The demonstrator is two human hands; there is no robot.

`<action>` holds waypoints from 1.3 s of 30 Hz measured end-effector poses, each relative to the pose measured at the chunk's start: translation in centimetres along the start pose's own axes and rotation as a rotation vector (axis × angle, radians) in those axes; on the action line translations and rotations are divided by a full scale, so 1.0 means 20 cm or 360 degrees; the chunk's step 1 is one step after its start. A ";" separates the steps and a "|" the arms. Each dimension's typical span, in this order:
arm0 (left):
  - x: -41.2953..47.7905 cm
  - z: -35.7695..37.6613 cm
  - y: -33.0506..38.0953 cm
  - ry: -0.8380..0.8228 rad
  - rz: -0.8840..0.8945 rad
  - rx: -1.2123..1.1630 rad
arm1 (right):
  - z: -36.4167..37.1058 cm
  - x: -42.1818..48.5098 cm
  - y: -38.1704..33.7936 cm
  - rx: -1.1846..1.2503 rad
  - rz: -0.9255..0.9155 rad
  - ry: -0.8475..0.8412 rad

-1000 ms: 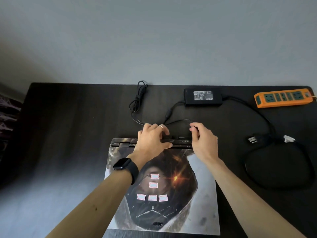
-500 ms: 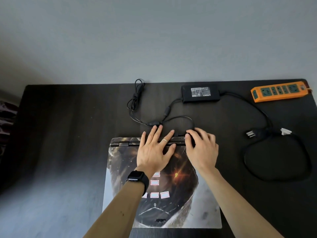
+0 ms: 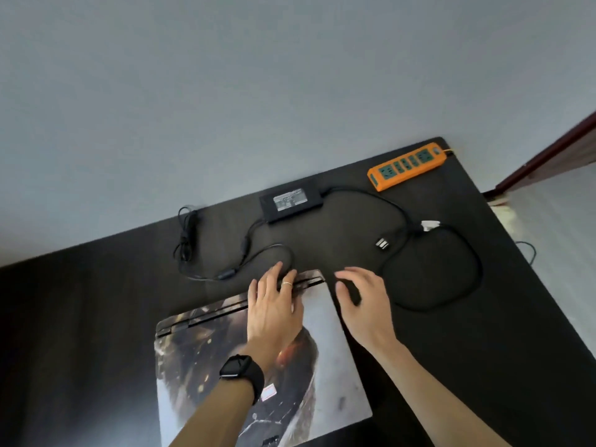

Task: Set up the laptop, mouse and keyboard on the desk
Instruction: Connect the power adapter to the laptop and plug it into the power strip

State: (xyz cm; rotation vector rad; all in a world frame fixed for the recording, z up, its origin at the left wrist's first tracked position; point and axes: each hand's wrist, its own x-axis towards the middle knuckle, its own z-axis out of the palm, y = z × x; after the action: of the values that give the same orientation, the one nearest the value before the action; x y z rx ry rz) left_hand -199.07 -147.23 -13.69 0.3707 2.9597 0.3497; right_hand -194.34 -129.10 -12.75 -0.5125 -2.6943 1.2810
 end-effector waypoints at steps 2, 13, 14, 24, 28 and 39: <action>0.08 0.00 0.18 -0.0040 0.0074 -0.0103 | -0.16 0.02 0.11 0.0054 0.0034 0.0144; 0.58 0.08 1.14 -0.0710 -0.1221 -0.1428 | -0.75 0.59 0.68 -0.0554 0.0292 -0.0094; 0.63 0.08 1.17 -0.0745 -0.1358 -0.1511 | -0.75 0.63 0.69 -0.0609 0.0304 -0.0192; 0.80 0.14 1.23 -0.0443 -0.1401 -0.1501 | -0.61 0.55 0.71 -0.0284 0.0077 -0.0351; 0.82 0.08 1.32 -0.0217 -0.1171 -0.2012 | -0.57 0.51 0.73 -0.0161 0.0035 -0.0204; 1.08 -0.15 1.20 -0.0106 -0.0341 -0.1196 | -0.78 0.81 0.94 -0.0662 0.0425 0.0528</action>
State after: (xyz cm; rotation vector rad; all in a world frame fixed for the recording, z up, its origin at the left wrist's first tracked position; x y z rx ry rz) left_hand -214.94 -119.62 -7.29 -0.0300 2.5141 1.3081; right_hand -200.90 -101.05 -17.94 -1.0559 -2.6587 0.5927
